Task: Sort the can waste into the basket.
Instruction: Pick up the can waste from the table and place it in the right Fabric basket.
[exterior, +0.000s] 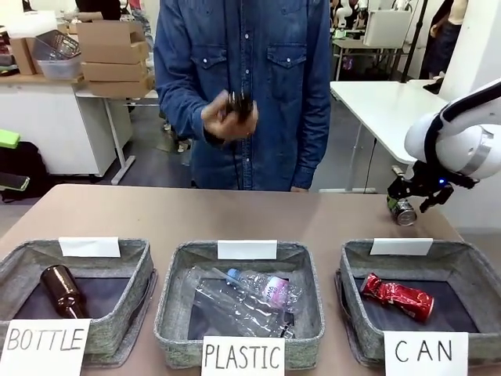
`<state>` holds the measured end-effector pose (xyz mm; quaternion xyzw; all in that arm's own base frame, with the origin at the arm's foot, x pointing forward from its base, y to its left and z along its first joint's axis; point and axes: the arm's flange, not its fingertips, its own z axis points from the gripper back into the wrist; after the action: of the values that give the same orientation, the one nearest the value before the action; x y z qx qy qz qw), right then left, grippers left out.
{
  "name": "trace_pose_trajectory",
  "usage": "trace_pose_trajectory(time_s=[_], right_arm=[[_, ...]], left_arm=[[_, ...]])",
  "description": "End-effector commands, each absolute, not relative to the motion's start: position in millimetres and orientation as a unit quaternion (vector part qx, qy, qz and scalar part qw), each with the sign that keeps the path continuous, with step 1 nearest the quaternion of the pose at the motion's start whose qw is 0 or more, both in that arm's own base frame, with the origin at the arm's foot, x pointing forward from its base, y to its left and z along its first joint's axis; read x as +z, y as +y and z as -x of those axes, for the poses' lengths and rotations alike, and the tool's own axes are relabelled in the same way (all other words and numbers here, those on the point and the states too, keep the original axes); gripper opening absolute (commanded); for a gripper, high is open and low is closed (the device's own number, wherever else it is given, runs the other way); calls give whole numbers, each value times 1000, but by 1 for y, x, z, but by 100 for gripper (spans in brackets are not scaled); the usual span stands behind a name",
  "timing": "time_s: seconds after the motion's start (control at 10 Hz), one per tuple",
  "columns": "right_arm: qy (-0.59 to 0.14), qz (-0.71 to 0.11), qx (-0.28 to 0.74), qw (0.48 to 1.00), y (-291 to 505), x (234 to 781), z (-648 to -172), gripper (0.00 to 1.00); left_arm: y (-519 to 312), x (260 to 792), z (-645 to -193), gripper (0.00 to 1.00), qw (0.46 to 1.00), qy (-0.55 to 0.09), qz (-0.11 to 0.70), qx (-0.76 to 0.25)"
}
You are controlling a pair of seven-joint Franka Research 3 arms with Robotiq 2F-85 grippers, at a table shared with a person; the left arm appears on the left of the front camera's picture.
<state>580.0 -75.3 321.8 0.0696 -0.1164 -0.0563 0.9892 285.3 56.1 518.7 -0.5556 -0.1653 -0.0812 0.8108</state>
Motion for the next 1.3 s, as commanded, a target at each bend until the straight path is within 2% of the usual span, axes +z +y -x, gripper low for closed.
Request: trace_pose_trajectory(time_s=[0.0, 0.5, 0.6, 0.7, 0.8, 1.0, 1.1, 1.2], right_arm=[[-119, -40, -72, 989, -75, 320, -593, 100], [-171, -2, -65, 983, -63, 313, -600, 100], [-171, 4, -58, 984, -63, 314, -599, 45], [-171, 5, -57, 984, -64, 315, -598, 44], [-170, 3, -56, 984, -64, 314, -598, 0], [-164, 5, -51, 985, -64, 313, -597, 0], [-163, 8, -50, 985, -64, 314, -597, 15], [-160, 9, -50, 986, -64, 313, -596, 6]], left_arm=[[54, 522, -285, 100, 805, -169, 562, -81], [54, 522, -285, 100, 805, -169, 562, -81], [54, 522, -285, 100, 805, -169, 562, -81], [54, 522, -285, 100, 805, -169, 562, -81], [54, 522, -285, 100, 805, -169, 562, -81], [54, 522, -285, 100, 805, -169, 562, -81], [54, 522, -285, 100, 805, -169, 562, -81], [54, 522, -285, 100, 805, -169, 562, -81]])
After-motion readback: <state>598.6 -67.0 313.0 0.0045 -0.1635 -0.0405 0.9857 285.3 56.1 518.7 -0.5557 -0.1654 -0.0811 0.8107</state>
